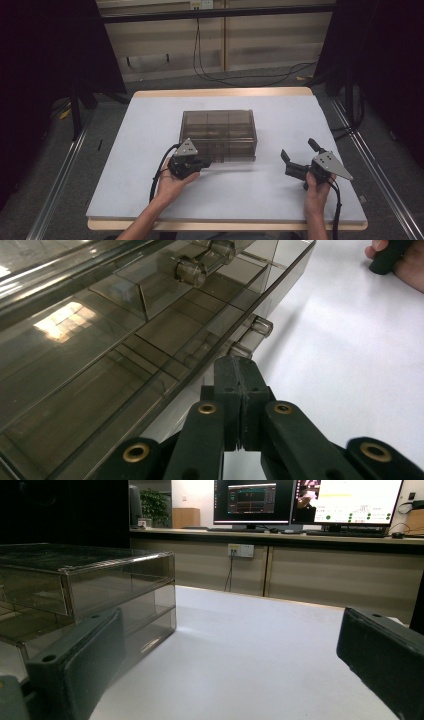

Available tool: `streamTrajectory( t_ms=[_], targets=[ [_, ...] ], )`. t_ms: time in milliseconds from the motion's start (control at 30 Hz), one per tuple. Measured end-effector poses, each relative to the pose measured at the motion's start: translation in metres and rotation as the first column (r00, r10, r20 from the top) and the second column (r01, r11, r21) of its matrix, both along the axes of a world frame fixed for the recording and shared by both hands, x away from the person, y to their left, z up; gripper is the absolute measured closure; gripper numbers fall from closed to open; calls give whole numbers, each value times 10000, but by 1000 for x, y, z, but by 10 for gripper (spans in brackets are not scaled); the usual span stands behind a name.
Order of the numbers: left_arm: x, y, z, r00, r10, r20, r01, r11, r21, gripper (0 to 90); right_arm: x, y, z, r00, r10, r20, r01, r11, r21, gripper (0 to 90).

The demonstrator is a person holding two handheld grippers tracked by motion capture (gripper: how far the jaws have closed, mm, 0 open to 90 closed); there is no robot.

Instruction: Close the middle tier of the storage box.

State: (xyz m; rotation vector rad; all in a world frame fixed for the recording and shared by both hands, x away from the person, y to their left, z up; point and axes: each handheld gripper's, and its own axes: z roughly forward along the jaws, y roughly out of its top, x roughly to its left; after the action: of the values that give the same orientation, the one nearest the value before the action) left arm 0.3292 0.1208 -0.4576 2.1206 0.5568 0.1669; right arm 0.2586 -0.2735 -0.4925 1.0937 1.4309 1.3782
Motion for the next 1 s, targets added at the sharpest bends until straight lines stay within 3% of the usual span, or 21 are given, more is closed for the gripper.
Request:
streamTrajectory(
  t_ms=[367,600,733,1000],
  targets=[
    [2,-2,-1,9999,137,-88,-138,9999,-57,894,0,0,0,10000,-17,-9,17,10000,8,0],
    [5,-3,2,9999,119,39,-119,9999,123,887,0,0,0,10000,-20,-13,20,10000,18,0],
    [6,-4,1,9998,171,-31,-171,9998,-123,891,0,0,0,10000,-24,-1,24,10000,20,0],
    [9,-4,2,9998,190,-21,-190,9998,-58,889,0,0,0,10000,-26,2,26,10000,25,0]
  ],
)
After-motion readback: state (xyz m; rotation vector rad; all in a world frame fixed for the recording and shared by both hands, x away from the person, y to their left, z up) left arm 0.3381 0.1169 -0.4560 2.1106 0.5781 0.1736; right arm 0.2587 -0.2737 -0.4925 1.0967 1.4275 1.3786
